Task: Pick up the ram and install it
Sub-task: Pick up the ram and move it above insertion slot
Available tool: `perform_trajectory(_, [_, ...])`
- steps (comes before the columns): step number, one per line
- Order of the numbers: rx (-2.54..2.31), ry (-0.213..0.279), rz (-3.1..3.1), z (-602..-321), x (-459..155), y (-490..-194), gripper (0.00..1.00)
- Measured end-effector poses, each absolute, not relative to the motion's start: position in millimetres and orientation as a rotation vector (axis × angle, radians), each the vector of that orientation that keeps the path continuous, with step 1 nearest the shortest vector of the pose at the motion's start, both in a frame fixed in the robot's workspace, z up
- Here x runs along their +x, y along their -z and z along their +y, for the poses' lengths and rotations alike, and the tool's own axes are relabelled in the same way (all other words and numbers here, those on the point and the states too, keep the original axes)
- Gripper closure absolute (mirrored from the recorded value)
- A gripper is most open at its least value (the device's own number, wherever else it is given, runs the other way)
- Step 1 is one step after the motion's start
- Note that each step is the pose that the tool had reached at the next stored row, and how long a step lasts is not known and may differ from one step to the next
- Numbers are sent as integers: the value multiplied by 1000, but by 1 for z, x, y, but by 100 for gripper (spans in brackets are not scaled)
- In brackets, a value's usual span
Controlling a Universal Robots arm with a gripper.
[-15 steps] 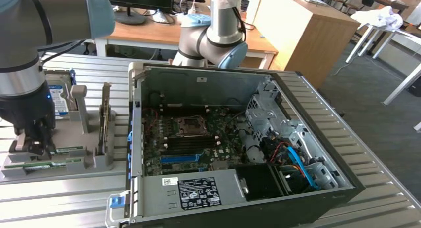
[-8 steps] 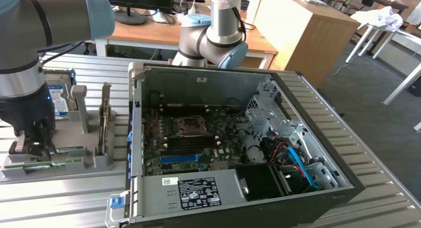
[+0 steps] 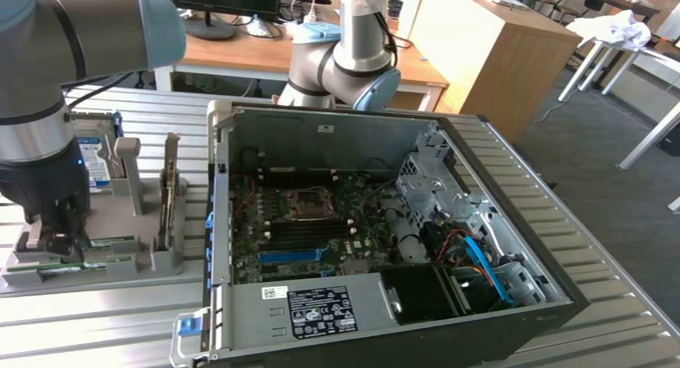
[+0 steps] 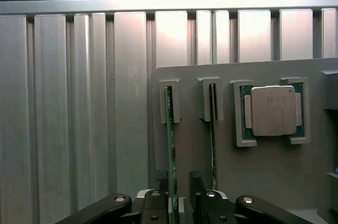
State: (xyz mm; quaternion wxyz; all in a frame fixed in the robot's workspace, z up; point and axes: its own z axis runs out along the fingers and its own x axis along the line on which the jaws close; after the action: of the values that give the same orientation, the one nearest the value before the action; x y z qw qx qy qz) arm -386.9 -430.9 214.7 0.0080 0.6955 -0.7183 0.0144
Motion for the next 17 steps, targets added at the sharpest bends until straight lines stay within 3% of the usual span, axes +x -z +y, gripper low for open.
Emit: perform_trajectory(17, [2174, -45, -2245, -431, -387, -203, 70])
